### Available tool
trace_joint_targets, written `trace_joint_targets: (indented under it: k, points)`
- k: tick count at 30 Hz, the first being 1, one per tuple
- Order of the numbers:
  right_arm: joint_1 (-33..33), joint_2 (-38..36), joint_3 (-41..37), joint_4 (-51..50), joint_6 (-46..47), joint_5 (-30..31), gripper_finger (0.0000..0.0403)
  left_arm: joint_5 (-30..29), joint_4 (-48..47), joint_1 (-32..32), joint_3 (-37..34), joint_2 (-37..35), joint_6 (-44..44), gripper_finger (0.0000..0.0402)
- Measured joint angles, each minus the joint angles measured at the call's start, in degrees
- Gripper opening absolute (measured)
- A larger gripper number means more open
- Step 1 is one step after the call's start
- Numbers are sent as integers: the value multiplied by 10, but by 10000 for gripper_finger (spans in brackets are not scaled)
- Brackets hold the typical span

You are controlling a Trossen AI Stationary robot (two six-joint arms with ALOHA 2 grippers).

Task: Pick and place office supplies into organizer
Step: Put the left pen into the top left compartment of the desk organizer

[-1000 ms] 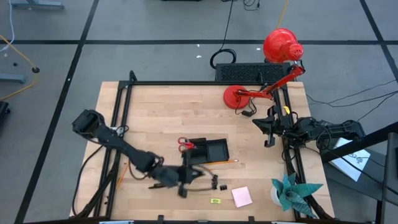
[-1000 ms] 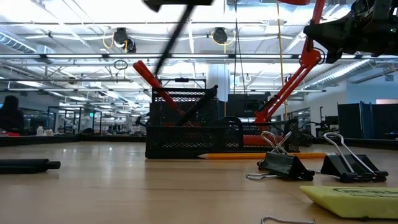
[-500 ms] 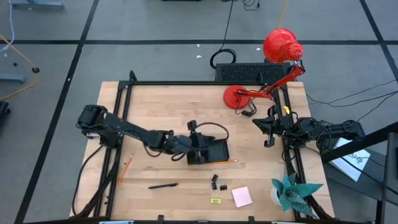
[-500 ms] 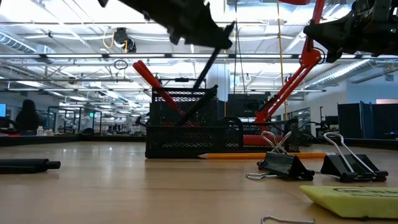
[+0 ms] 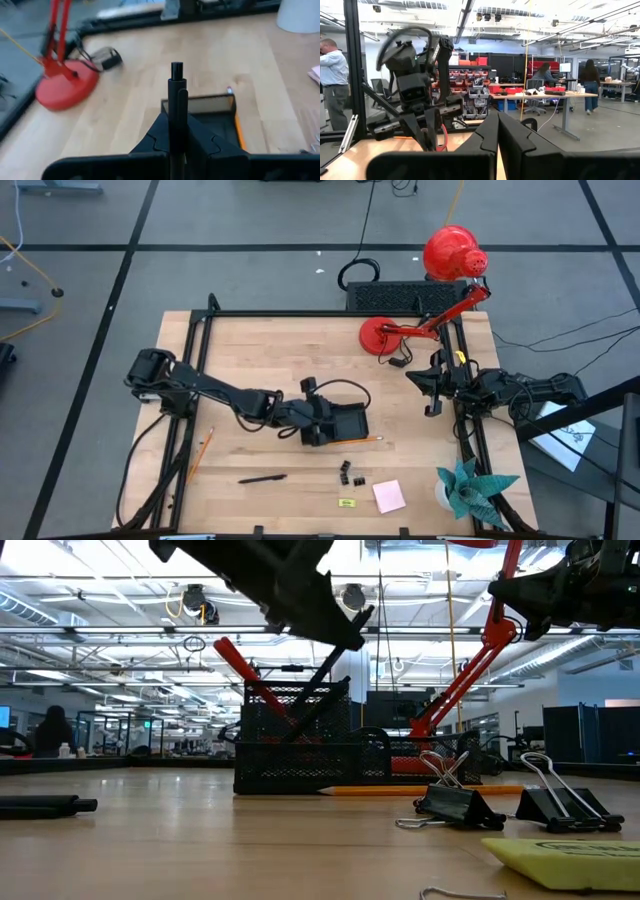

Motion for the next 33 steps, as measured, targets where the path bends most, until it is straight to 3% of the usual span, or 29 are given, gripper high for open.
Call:
trace_joint_targets:
  k: [12,33]
  points:
    - [0,0,0,2,0,0,4,117,-38,37,0,0,-30,21]
    - [0,0,0,5,-1,0,4,125,-85,42,0,0,-19,26]
